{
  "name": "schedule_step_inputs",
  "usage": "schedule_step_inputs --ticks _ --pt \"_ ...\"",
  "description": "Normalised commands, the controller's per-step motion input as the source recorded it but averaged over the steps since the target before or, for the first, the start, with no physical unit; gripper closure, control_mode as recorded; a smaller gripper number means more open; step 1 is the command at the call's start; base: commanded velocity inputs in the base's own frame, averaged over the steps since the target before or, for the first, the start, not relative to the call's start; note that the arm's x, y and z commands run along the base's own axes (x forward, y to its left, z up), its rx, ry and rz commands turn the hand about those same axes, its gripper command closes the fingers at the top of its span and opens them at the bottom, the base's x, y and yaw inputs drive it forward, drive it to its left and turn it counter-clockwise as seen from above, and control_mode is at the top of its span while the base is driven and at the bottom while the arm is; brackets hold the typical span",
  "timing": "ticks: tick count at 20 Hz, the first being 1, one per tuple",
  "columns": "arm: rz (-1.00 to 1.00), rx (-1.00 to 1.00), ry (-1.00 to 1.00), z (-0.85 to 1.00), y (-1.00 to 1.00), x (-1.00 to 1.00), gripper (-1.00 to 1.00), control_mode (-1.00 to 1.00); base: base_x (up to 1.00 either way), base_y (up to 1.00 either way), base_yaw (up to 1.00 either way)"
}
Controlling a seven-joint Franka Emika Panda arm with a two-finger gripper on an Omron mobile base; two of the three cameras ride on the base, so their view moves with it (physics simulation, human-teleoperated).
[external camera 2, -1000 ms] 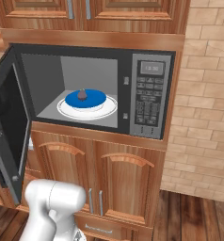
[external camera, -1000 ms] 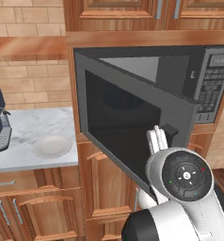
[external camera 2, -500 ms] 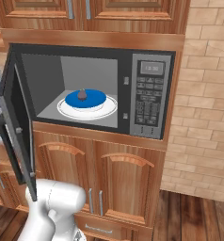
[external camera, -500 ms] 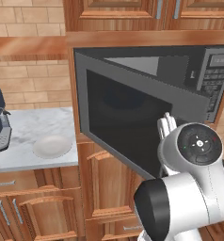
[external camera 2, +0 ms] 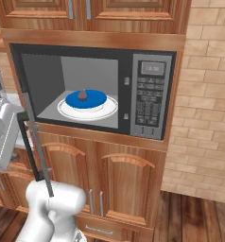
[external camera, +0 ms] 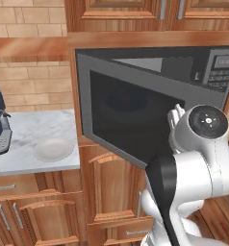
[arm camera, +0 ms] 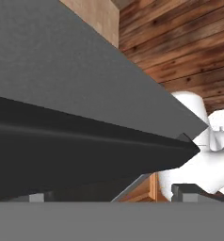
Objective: Pick the eggplant from the counter and place it in the microwave. Then turn on the microwave.
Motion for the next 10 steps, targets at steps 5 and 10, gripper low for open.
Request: schedule_step_inputs --ticks 5,10 --pt "-0.01 0.01 0.01 -0.03 -0.34 0.41 -1.0 -1.0 0.0 0.0 0.0" --pt "0.0 0.02 0.0 -0.04 -0.3 0.39 -1.0 -1.0 0.0 0.0 0.0"
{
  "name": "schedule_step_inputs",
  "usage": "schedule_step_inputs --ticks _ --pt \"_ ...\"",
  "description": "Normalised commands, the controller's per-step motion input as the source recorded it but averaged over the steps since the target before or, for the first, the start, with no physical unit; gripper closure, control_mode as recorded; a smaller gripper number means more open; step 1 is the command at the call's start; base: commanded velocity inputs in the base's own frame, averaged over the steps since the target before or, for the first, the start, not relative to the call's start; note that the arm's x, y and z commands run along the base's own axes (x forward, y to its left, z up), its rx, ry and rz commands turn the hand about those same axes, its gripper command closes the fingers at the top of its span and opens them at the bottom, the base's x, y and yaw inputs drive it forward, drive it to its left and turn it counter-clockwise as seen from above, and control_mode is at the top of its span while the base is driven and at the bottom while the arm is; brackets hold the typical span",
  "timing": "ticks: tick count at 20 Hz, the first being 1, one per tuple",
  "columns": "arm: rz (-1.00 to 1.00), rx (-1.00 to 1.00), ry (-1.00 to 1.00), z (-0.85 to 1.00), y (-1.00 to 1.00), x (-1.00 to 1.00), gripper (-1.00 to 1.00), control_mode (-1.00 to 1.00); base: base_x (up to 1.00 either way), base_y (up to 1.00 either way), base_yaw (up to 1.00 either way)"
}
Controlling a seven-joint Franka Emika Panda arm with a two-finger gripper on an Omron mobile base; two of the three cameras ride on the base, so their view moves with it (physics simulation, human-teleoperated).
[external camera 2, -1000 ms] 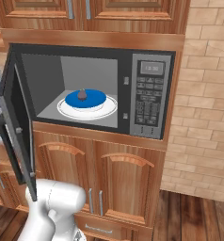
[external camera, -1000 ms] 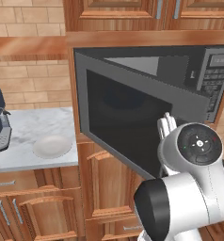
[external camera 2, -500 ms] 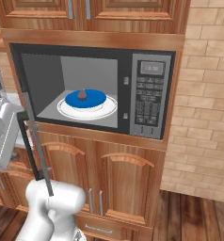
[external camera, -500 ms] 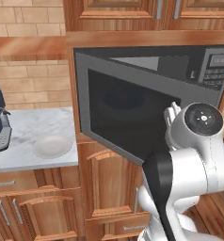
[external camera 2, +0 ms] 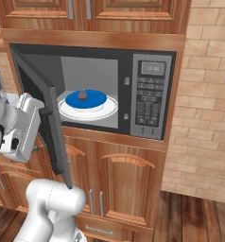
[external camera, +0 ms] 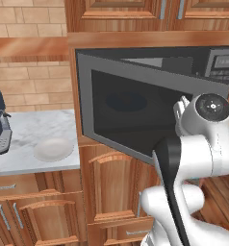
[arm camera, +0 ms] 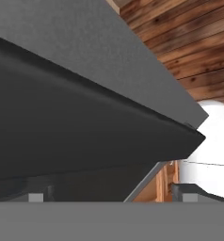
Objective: Pick the eggplant from the counter and place it in the microwave. Then turn on the microwave.
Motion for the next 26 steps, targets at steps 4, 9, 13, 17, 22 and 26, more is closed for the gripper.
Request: schedule_step_inputs --ticks 4,9,13,17,22,26 --pt "0.0 0.01 0.0 -0.04 -0.27 0.41 -1.0 -1.0 0.0 0.0 0.0" --pt "0.0 0.01 0.0 -0.07 -0.28 0.44 -1.0 -1.0 0.0 0.0 0.0" --pt "0.0 0.0 0.0 -0.06 -0.27 0.46 -1.0 -1.0 0.0 0.0 0.0" --pt "0.0 0.01 0.0 0.0 -0.28 0.45 -1.0 -1.0 0.0 0.0 0.0" --pt "0.0 0.01 -0.01 0.0 -0.25 0.43 -1.0 -1.0 0.0 0.0 0.0" --pt "0.0 0.01 -0.03 0.0 -0.24 0.42 -1.0 -1.0 0.0 0.0 0.0"
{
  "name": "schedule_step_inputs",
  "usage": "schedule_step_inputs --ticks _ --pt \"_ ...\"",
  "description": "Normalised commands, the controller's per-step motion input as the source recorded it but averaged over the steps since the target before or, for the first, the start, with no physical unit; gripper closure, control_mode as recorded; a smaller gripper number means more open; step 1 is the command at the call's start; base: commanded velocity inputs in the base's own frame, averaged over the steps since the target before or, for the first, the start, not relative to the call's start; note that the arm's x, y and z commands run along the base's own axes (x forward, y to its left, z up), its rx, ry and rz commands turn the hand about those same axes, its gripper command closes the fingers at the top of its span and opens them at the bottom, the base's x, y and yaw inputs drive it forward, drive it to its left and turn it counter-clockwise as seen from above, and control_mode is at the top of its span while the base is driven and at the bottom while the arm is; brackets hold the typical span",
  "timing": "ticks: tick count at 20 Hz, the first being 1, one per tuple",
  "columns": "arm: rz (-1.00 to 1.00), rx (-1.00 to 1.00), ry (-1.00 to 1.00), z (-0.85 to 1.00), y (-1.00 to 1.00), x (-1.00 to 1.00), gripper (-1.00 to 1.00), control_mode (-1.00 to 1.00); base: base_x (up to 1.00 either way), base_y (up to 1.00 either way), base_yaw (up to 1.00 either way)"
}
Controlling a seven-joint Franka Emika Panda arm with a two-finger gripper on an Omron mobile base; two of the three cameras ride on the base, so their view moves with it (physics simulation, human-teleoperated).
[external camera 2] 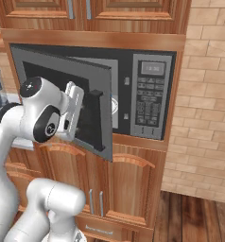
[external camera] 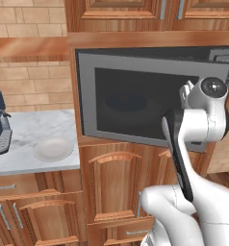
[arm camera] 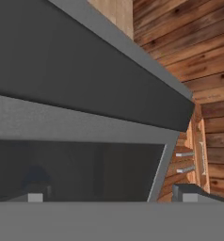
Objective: Pick the eggplant from the counter and place it in the microwave. Then turn on the microwave.
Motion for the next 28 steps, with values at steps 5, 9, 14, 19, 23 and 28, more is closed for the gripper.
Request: schedule_step_inputs --ticks 5,9,14,19,23,28 --pt "0.0 0.03 -0.06 0.0 -0.21 0.43 -1.0 -1.0 0.0 0.0 0.0" --pt "0.0 0.03 -0.11 0.01 -0.17 0.4 -1.0 -1.0 0.0 0.0 0.0" --pt "0.0 0.03 -0.12 0.0 -0.14 0.41 -1.0 -1.0 0.0 0.0 0.0" --pt "0.0 0.03 -0.11 0.0 -0.11 0.4 -1.0 -1.0 0.0 0.0 0.0" --pt "0.0 0.02 -0.08 0.0 -0.09 0.37 -1.0 -1.0 0.0 0.0 0.0" --pt "0.0 0.0 -0.04 0.03 -0.09 0.29 -1.0 -1.0 0.0 0.0 0.0"
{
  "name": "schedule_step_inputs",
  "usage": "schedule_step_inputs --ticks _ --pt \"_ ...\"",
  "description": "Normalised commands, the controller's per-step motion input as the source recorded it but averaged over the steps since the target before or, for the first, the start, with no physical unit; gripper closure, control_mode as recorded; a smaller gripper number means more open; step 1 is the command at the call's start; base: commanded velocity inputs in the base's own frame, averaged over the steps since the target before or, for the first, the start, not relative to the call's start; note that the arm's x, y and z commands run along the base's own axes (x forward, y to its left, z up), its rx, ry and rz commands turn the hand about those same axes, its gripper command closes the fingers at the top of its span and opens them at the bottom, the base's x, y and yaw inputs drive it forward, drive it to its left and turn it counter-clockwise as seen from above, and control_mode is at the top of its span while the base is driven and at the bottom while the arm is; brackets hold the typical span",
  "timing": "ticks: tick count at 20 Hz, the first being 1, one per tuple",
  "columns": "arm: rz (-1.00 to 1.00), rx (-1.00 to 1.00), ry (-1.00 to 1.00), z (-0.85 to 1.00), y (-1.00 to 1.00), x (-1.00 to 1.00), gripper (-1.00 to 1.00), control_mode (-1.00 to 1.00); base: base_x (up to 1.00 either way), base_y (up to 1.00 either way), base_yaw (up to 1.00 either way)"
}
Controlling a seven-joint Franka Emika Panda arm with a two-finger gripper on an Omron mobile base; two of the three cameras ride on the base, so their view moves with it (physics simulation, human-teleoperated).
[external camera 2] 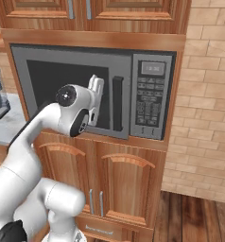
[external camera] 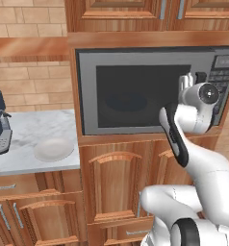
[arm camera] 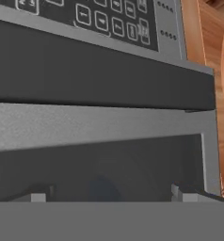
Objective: Pick the eggplant from the counter and place it in the microwave. Then turn on the microwave.
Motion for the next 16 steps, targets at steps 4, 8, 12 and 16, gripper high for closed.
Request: schedule_step_inputs --ticks 4,8,12,16 --pt "0.0 0.0 -0.01 0.04 -0.02 0.27 -1.0 -1.0 0.0 0.0 0.0" --pt "0.0 0.0 0.0 0.02 -0.01 0.24 -1.0 -1.0 0.0 0.0 0.0" --pt "0.0 0.0 -0.02 0.0 -0.01 0.27 -1.0 -1.0 0.0 0.0 0.0" --pt "0.0 0.0 -0.04 0.0 0.0 0.22 -1.0 -1.0 0.0 0.0 0.0"
